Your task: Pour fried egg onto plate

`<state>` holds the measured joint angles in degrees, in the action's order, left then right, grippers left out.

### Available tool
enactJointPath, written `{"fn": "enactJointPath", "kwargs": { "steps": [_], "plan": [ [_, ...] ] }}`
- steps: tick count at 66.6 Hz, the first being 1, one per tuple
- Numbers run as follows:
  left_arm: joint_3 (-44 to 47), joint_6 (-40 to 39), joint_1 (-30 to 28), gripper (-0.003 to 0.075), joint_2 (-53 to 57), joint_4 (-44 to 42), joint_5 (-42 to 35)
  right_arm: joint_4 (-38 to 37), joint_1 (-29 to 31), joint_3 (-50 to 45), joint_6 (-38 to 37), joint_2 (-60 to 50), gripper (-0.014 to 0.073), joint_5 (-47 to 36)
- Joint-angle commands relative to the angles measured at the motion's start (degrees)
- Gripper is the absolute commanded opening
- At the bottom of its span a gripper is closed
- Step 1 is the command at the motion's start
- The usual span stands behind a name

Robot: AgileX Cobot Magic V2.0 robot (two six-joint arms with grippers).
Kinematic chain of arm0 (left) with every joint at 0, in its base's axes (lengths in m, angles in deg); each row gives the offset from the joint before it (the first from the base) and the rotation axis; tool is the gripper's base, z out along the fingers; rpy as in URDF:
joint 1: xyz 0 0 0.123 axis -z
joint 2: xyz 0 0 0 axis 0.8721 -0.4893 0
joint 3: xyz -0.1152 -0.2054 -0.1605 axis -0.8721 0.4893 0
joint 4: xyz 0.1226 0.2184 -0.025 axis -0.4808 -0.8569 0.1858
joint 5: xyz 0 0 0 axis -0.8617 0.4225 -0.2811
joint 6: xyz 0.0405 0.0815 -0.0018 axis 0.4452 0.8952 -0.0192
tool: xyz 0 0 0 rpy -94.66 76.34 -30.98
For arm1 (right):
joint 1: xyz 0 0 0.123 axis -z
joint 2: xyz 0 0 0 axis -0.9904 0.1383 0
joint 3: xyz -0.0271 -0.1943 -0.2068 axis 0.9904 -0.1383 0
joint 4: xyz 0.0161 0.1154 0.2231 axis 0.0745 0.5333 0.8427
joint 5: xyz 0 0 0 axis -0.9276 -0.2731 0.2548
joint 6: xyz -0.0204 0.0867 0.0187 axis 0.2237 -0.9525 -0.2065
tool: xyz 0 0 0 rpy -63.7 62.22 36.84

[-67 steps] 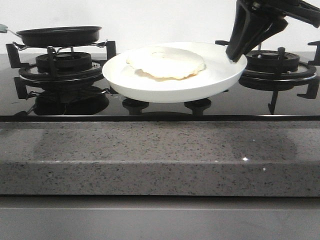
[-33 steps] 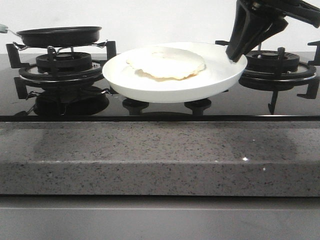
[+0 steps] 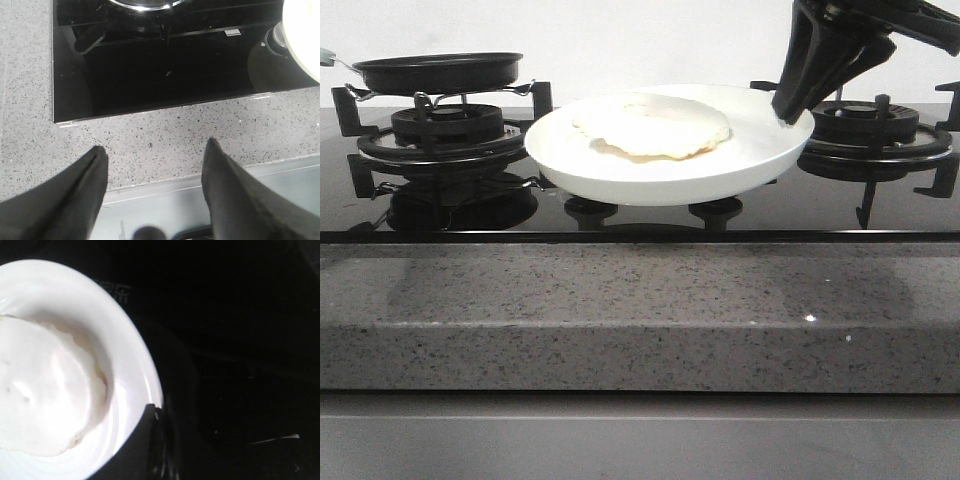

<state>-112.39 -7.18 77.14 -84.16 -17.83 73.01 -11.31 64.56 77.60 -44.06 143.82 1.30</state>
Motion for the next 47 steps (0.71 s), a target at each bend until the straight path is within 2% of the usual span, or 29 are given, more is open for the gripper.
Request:
{"fn": "enactJointPath", "kwargs": {
  "steps": [1,15,26,47],
  "plan": [
    [-1.30,-0.61,0.33,0.0405,0.18,-0.17,-3.35,0.94,-0.14,1.37,0.24,-2.64,-0.0110,-2.65],
    [-1.30,-0.61,0.33,0.0405,0.18,-0.17,-3.35,1.02,-0.14,1.48,0.24,-2.64,-0.0110,-3.95],
    [-1.30,-0.61,0.33,0.0405,0.18,-0.17,-3.35,1.14,-0.14,5.61,0.24,-2.29,-0.0110,-4.12],
    [-1.30,-0.61,0.33,0.0405,0.18,-0.17,-3.35,1.14,0.19,26.98,-0.05,10.17,-0.0110,3.70]
  ]
}}
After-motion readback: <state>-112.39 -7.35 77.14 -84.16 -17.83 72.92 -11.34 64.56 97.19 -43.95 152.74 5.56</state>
